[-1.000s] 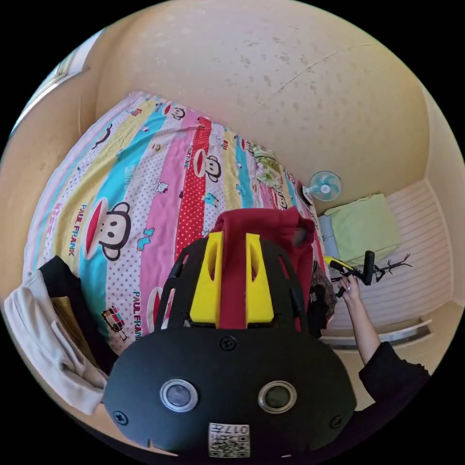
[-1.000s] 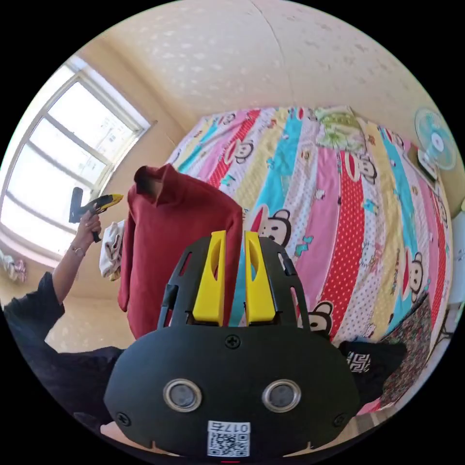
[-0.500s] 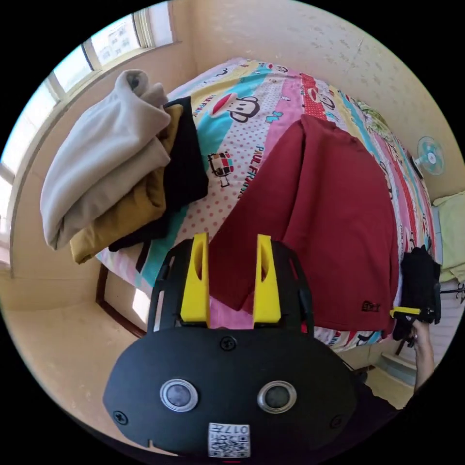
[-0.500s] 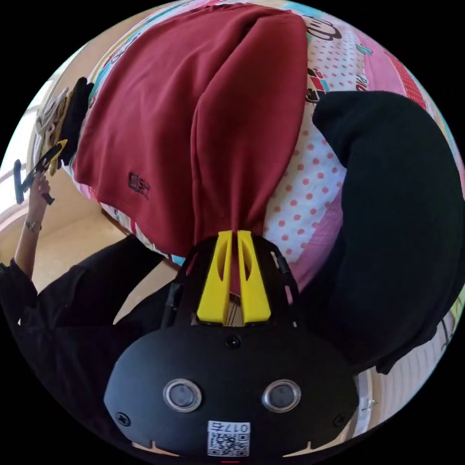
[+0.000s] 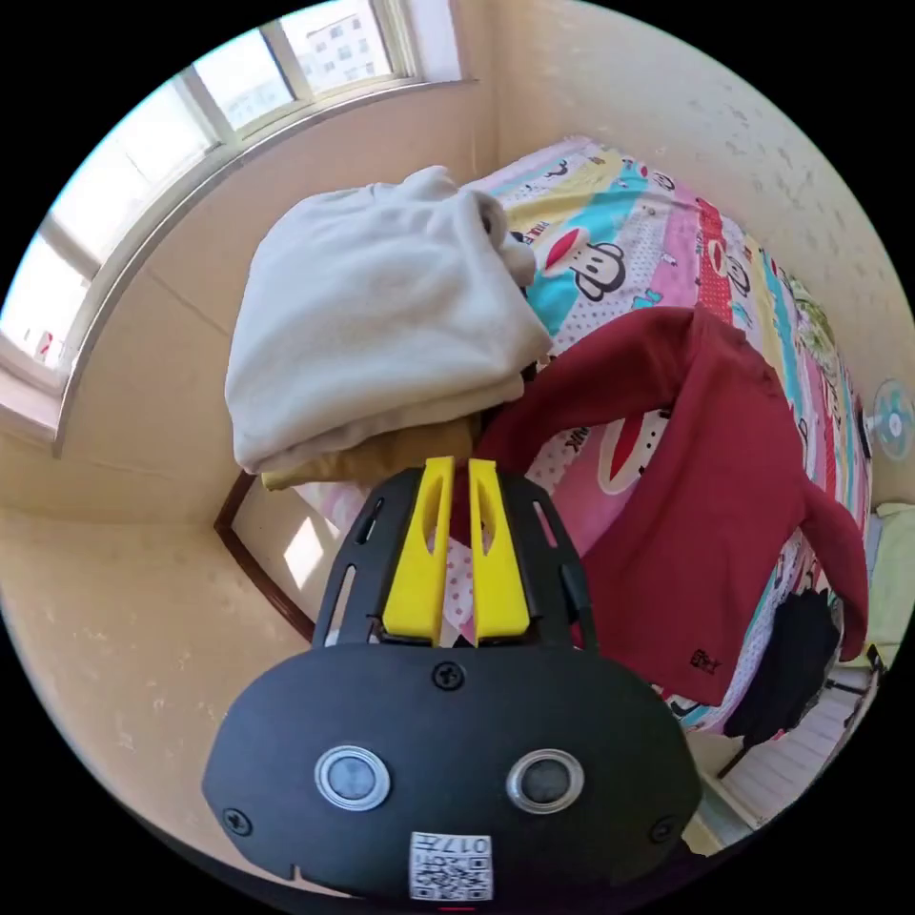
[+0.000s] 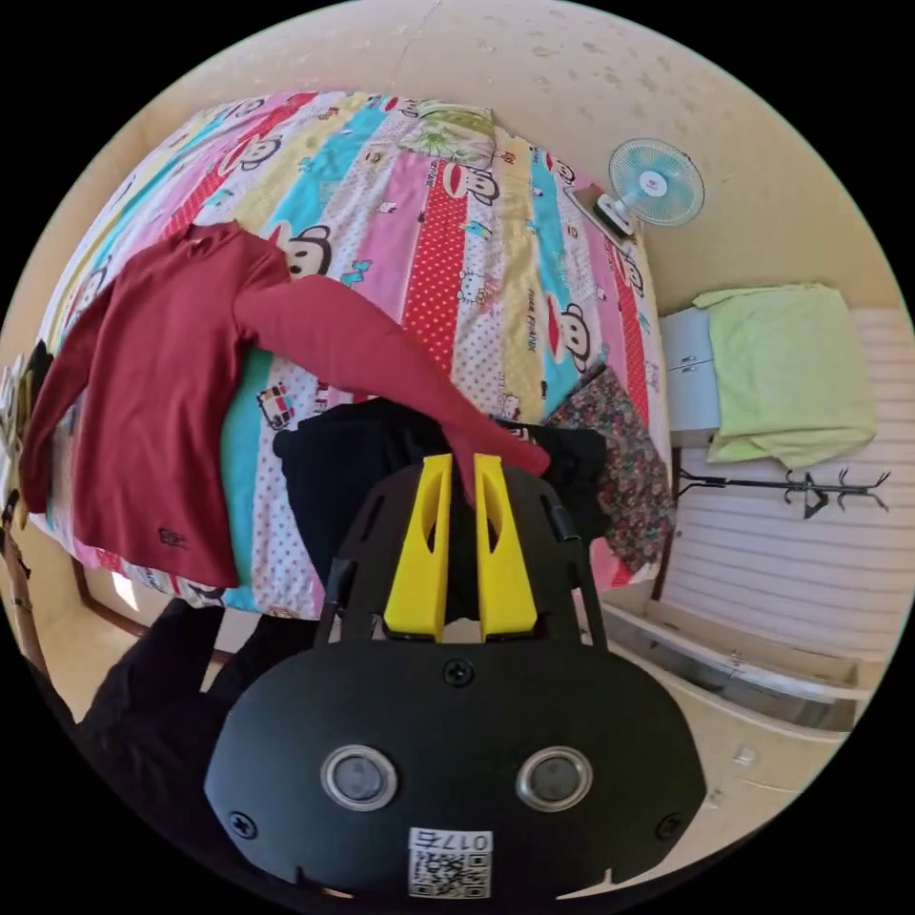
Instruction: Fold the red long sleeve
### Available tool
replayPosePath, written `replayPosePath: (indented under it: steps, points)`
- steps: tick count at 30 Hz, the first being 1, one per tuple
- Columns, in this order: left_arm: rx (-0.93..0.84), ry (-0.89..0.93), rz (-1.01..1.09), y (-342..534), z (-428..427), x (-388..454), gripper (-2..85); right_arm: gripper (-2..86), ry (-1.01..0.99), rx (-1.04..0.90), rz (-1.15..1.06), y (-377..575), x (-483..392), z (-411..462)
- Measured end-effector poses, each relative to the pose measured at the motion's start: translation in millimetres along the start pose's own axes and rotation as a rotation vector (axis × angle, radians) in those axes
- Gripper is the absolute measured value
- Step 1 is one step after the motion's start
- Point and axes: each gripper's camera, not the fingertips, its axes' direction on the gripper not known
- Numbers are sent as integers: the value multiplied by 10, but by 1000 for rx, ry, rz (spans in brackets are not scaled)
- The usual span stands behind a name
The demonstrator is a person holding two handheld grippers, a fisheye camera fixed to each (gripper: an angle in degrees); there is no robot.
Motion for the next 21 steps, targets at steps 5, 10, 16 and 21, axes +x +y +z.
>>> replayPosePath:
  steps: [5, 10, 16, 21]
  points:
    - [-145, 301, 259, 352, 436, 189, 105, 111, -441, -159, -49, 422, -1123, 907]
    - [-436, 287, 374, 280, 1031, 450, 102, 75, -656, -447, -84, 632, -1900, 2015]
    - [-531, 378, 693, 283, -77, 263, 17, 38, -421, -479, -318, 532, -1434, 1131]
    - [-695, 274, 480, 804, 228, -64, 33, 46, -208, -652, -391, 786, -1424, 1465]
